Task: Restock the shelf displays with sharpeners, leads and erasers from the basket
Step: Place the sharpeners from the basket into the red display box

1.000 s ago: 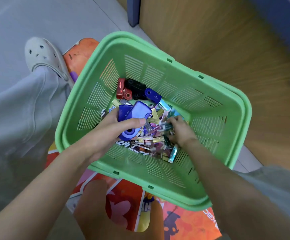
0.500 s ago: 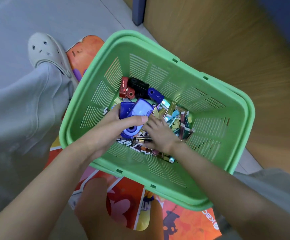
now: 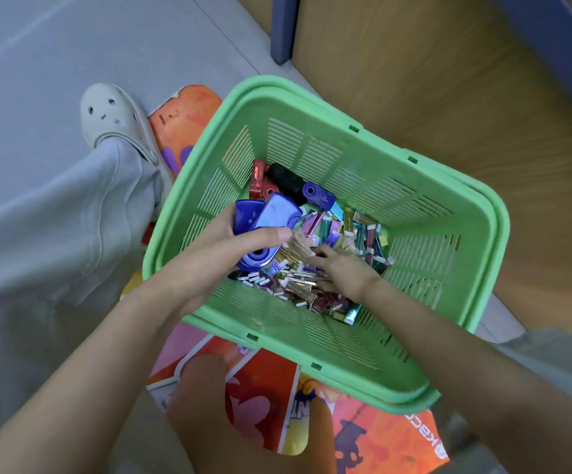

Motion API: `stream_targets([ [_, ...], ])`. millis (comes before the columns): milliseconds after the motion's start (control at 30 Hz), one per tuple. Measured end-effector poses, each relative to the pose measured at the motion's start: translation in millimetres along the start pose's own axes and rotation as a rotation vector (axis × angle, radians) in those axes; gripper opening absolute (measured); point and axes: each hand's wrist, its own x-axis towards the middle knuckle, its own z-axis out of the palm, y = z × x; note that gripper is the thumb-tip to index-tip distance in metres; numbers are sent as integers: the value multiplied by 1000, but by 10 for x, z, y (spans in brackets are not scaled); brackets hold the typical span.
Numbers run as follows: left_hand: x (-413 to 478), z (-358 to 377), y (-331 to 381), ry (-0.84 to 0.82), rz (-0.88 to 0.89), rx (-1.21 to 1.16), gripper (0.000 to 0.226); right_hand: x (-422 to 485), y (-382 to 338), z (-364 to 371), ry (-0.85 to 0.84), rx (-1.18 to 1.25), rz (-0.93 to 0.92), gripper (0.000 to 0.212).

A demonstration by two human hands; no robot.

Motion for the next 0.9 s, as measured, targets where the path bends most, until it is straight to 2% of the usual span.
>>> stream_targets([
  [67, -3, 10, 12, 1, 3, -15, 69, -105, 80, 10, -17, 26, 39, 37],
  [133, -18, 31, 14, 5, 22, -40, 56, -212, 193, -8, -75, -2, 110, 24],
  [167, -34, 33, 15, 7, 27, -48, 50, -270, 251, -26, -106, -28, 154, 22],
  [233, -71, 15, 21, 8, 32, -52, 52, -358, 317, -84, -123, -82, 239, 24],
  [300, -97, -24, 25, 19, 42, -56, 57, -375, 309, -144, -49, -131, 296, 36],
  [367, -109, -49, 30, 43, 51, -73, 53, -335, 242, -202, 63, -150, 308, 56],
  [467, -117, -86, 31, 69, 54, -73, 52, -213, 66, -262, 209, 38, 207, 73],
  [533, -129, -103, 34, 67, 51, -58, 58, -83, -67, -248, 180, 179, 140, 85],
  [600, -132, -110, 37, 64, 45, -56, 59, 68, -162, -164, 114, 267, 152, 100],
  [700, -136, -109, 33, 55, 34, -45, 56, 259, -276, -35, 106, 255, 222, 113],
  [767, -136, -116, 28, 54, 16, -38, 51, 352, -374, 30, 115, 205, 236, 107],
  [900, -140, -99, 50, 65, -13, -24, 46, 442, -434, 65, 124, 84, 207, 77],
])
